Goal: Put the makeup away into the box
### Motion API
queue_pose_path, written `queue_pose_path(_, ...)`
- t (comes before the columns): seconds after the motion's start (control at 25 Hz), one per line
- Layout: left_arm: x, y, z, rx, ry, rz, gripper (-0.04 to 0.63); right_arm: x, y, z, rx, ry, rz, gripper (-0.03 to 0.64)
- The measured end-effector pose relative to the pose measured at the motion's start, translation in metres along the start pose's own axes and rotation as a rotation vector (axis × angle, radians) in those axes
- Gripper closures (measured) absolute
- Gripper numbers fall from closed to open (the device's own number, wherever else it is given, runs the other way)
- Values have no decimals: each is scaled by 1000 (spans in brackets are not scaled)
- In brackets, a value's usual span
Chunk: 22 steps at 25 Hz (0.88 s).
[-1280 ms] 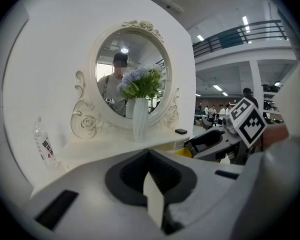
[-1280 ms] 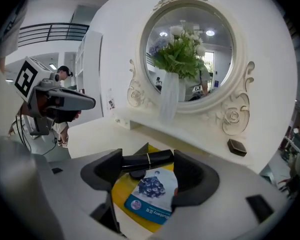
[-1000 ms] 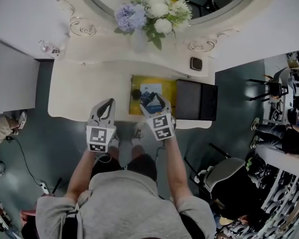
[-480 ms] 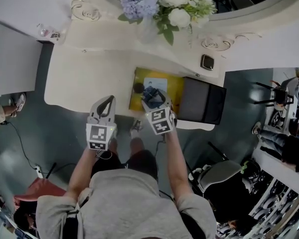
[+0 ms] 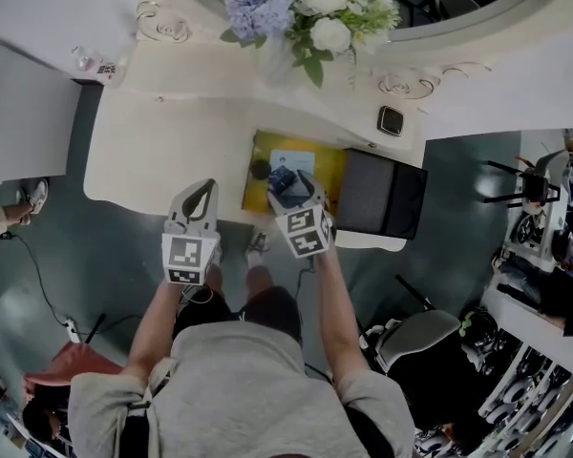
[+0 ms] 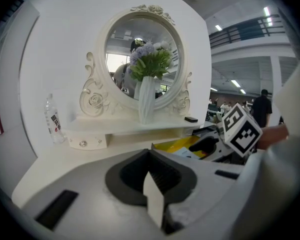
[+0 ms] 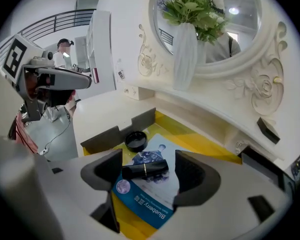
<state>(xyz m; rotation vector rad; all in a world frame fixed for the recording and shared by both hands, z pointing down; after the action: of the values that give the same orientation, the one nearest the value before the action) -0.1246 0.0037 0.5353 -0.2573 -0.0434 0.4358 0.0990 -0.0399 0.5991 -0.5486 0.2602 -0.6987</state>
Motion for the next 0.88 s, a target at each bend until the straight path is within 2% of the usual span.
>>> queue_pose_path(0.16,5,0,-20,39,-19,-3,594,10,21,-17,64,-9,48,290)
queue_pose_path(0.44,24,1,-74,159,-74,15,594,25,82,-63,289,-42,193,291)
queue_pose_path(0.64,46,4,-109,233,-117,39,595,28,125,-82,423,-65,243,295)
queue_pose_path(0.68,50,5,-114,244,-123,46,594,27,132,-84,442,-63,255,305)
queue_pose_path(0.88,70,8,-130,278,-145,80,595,24,161,-86,520,-49,325,454)
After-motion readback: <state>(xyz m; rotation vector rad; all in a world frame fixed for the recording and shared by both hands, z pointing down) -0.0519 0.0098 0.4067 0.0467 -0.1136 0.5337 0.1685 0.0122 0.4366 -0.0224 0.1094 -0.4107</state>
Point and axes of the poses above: the fingertips, and each gripper's own axes: y backward along the fingers, x to its right, z out of its underside, the point moved 10 cm from there along y, backward along the fingers, and after that the axes turned 13 degrees about x, right-handed, at the moved point
